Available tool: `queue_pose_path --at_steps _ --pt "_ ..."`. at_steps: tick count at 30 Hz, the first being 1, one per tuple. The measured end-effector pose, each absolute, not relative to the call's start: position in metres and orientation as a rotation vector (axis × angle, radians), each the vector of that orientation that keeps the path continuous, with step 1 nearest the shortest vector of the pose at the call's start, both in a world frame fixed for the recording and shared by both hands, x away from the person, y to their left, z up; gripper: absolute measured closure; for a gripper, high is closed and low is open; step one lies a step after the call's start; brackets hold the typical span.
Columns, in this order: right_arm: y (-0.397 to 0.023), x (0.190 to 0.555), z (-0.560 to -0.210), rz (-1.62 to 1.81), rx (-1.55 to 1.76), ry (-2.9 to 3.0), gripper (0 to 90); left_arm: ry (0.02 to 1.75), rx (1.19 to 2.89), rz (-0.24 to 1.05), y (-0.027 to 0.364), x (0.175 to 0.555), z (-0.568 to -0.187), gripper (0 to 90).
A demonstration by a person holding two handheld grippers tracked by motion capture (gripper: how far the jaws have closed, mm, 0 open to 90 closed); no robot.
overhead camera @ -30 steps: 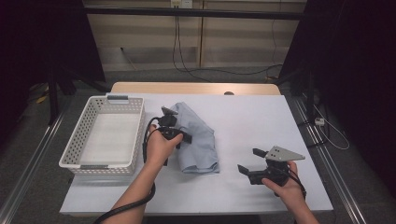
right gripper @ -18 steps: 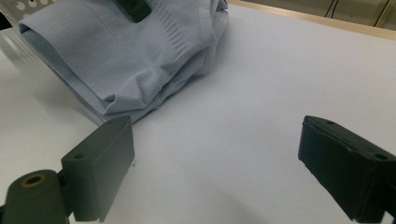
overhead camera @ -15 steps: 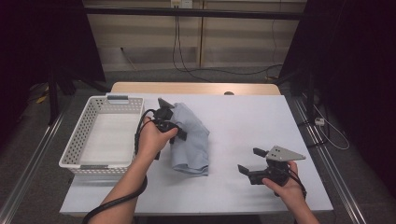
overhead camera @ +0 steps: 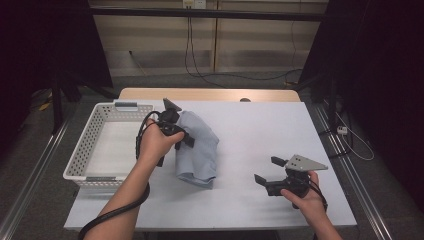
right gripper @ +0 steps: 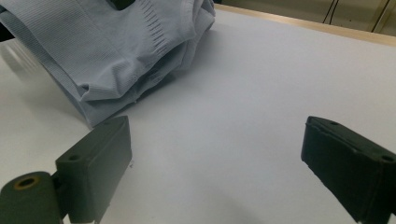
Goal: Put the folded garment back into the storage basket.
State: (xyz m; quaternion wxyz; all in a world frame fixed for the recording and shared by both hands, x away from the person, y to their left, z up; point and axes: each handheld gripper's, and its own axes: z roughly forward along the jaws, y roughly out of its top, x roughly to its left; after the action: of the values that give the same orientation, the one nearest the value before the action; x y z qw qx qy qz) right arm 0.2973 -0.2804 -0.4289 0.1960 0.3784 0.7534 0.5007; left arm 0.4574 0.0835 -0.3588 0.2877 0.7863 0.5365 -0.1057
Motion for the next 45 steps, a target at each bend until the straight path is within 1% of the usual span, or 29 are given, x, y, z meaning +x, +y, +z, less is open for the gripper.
queue_pose_path --at_steps 45 --pt "-0.282 0.296 -0.429 1.408 1.059 2.113 7.9 1.437 2.247 -0.251 0.094 0.467 -0.308 74.7"
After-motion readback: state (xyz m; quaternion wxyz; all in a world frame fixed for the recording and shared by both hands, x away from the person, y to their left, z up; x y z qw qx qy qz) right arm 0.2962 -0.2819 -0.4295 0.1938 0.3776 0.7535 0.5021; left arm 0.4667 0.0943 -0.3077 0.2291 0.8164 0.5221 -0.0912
